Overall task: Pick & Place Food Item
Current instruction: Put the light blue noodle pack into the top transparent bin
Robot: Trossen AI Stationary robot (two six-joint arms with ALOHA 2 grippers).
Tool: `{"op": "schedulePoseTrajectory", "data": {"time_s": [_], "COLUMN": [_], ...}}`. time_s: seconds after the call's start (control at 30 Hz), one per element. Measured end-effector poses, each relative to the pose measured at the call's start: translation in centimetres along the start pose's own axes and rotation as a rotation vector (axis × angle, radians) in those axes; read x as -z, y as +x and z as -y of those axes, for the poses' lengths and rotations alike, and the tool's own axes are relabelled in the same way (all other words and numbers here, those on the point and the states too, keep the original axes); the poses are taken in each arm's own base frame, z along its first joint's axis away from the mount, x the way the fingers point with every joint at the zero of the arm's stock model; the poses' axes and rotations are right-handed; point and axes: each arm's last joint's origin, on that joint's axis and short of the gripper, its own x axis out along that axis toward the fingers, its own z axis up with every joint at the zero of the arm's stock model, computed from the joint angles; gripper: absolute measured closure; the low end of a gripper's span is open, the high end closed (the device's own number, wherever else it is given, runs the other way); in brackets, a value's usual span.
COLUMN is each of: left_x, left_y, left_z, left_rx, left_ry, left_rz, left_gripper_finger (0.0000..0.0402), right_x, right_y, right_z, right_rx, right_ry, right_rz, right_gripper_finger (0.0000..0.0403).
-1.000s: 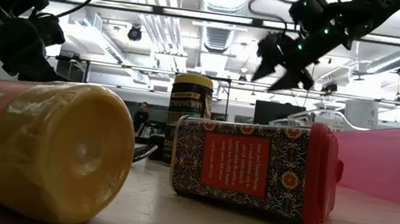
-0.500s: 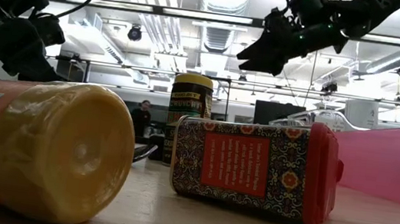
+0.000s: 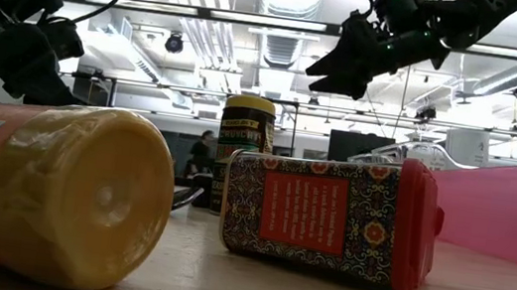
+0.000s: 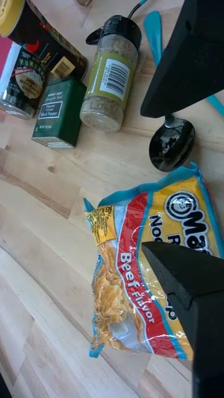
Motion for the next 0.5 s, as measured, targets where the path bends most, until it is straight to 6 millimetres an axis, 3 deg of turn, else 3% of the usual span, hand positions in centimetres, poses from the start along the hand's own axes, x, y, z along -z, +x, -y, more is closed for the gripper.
{"op": "schedulePoseTrajectory", "data": {"time_s": [0.5], "left_x": [0.00], "left_y": [0.00], "left_z": [0.00], "left_rx": [0.001], "left_ry": [0.000], "left_rz": [0.000], "left_gripper_finger": [0.0055], "right_x": [0.00], "right_y": [0.00], "right_z": [0.00], "right_rx": [0.001], "right_ry": [0.016], "right_rz": [0.000], "right_gripper_finger": [0.0074]}}
